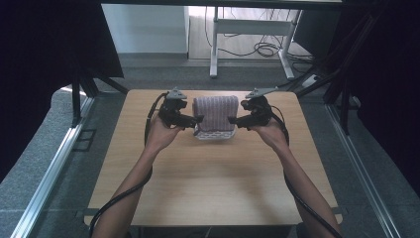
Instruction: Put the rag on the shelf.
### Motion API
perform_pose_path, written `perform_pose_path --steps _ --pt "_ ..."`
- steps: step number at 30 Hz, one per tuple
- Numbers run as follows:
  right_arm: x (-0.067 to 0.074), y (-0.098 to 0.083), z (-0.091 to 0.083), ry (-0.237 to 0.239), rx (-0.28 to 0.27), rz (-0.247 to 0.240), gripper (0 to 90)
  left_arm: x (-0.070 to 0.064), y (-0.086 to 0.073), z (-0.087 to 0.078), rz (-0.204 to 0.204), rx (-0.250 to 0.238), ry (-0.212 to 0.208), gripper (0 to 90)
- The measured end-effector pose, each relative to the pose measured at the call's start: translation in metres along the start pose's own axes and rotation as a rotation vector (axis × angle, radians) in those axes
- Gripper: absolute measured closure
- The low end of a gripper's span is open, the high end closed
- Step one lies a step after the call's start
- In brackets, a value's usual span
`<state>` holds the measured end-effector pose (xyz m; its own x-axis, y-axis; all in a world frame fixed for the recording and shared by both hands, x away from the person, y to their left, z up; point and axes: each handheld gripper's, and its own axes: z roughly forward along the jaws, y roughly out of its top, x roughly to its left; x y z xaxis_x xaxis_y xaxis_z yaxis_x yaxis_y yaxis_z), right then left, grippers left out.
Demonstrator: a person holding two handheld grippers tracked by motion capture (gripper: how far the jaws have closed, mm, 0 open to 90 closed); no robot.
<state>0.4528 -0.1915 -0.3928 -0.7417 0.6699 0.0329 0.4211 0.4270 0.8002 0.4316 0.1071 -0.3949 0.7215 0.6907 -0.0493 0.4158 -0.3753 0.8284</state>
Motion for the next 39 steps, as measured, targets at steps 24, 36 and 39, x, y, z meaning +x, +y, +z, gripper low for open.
perform_pose_path --steps 24,36,39 --pt "0.030 -0.063 -0.018 0.025 0.017 -0.021 12.3 -0.044 -0.066 -0.018 0.047 0.020 -0.009 11.8" --pt "0.042 -0.099 -0.002 0.022 0.083 -0.026 12.4 -0.054 -0.116 -0.011 0.036 0.048 -0.025 12.0" --pt "0.046 -0.109 0.003 0.027 0.096 -0.029 12.4 -0.054 -0.126 -0.008 0.032 0.064 -0.021 11.9"
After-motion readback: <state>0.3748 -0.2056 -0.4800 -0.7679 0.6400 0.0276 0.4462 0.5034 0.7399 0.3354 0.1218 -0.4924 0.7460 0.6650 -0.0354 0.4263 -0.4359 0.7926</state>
